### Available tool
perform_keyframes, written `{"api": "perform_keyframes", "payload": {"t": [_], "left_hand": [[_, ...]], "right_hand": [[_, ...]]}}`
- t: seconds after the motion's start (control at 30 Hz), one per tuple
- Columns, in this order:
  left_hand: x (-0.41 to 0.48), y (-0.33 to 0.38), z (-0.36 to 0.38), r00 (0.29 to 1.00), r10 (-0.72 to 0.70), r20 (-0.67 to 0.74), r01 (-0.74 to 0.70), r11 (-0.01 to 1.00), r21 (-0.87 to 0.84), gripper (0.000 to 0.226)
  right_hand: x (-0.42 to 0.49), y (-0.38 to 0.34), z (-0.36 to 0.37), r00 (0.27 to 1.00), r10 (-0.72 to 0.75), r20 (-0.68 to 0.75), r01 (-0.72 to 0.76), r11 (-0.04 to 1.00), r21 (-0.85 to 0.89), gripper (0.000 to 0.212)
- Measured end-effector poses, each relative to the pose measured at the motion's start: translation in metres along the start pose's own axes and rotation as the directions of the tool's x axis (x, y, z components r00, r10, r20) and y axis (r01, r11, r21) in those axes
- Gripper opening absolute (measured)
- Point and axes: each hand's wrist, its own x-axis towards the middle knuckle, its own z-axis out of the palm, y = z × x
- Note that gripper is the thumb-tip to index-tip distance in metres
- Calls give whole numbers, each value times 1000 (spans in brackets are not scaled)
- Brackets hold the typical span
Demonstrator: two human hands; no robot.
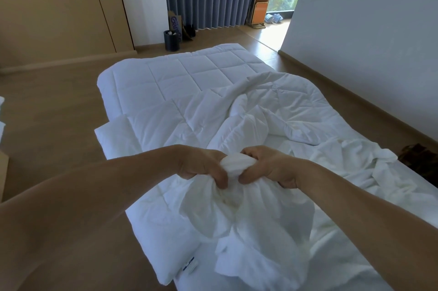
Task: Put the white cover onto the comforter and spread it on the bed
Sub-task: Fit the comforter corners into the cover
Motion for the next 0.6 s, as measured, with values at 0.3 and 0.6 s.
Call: {"api": "perform_keyframes", "payload": {"t": [0.3, 0.6], "left_hand": [[-15, 27, 1, 992, -7, -126, 67, 877, 475, 40], [-6, 41, -4, 888, 284, -362, 107, 638, 763, 35]], "right_hand": [[-2, -9, 2, 960, 187, 208, -166, 979, -116, 38], [-1, 5, -3, 968, 80, 239, -129, 972, 198, 45]]}}
